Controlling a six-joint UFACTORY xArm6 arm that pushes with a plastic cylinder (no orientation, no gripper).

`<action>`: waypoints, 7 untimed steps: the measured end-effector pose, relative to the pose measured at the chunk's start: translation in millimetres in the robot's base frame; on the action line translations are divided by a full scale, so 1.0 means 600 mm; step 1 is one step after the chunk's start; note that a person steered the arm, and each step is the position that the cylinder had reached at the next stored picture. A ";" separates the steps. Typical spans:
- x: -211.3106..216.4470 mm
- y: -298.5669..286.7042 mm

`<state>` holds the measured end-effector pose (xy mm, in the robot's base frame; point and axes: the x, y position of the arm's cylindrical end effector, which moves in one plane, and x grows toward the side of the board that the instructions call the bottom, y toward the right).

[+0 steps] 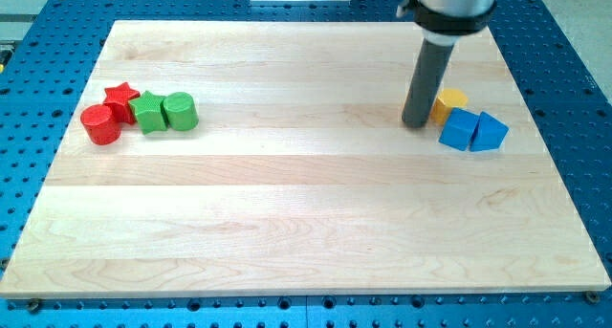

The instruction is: Separate the yellow heart from the yellow hexagon

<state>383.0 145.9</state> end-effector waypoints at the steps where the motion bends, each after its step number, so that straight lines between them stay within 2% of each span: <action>1: -0.075 0.000; 2: -0.009 0.026; 4: -0.099 0.058; 5: -0.162 -0.096; 6: -0.078 -0.083; 7: -0.076 -0.033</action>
